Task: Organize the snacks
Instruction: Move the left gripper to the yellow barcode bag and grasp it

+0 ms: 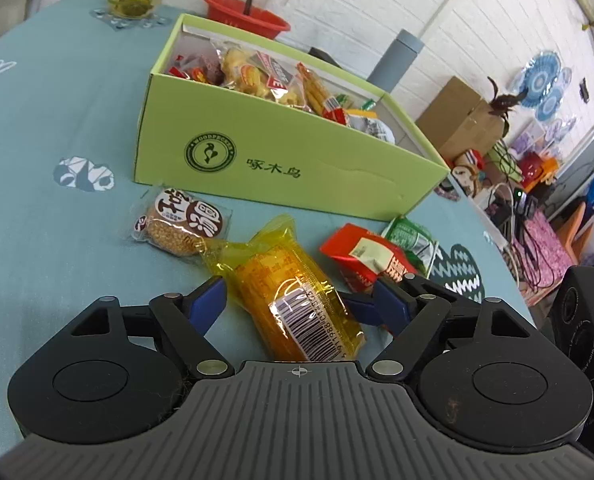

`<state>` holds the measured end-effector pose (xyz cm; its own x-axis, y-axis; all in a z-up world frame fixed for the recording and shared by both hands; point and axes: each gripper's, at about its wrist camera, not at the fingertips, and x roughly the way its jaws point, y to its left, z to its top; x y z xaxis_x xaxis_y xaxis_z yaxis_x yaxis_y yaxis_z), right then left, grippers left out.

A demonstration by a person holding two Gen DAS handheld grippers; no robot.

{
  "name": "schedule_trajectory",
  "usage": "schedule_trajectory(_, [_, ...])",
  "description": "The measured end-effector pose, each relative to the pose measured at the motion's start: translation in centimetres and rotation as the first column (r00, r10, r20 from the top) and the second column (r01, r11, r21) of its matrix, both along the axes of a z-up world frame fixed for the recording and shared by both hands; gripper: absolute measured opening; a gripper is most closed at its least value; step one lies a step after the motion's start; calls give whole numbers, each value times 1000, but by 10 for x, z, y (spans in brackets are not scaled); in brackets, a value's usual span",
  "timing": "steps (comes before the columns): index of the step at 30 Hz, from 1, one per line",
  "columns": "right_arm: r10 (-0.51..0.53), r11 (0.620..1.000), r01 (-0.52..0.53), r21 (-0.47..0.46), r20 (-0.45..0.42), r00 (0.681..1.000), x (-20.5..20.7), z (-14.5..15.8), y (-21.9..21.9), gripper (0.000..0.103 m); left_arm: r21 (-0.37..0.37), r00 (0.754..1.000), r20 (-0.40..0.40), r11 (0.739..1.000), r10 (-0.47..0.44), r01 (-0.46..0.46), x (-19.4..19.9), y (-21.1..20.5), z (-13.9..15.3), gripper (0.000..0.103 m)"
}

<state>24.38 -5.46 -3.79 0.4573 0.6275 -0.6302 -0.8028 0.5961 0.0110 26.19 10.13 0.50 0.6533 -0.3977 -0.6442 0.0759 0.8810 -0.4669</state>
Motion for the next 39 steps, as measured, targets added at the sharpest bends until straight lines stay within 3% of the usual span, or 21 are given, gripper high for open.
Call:
schedule_trajectory(6, [-35,999,36,7,-31,999,-11,-3,1,94,10,999,-30,1000,-17,17,-11,-5,-3,47])
schedule_trajectory(13, [-70,998,70,0,-19,997,-33,-2,-6,94,-22,997,-55,999,-46,45,-29,-8,-9,45])
schedule_trajectory(16, [-67,998,67,1,-11,998,-43,-2,-9,94,-38,997,-56,998,-44,42,-41,-7,-10,51])
schedule_trajectory(18, [-79,997,79,26,-19,997,-49,-3,-16,94,-48,999,-33,999,-23,21,-48,0,-7,64])
schedule_trajectory(23, [-191,977,195,80,-60,980,-38,-5,-36,94,-43,1000,1,999,20,-20,-52,10,-1,73])
schedule_trajectory(32, [-242,955,255,151,-99,965,-32,-8,-43,94,-39,999,-50,999,-6,4,-42,-3,-16,74])
schedule_trajectory(39, [-250,950,268,161,-120,961,-31,-5,-50,93,-44,999,-43,999,-14,12,-42,-3,-14,73])
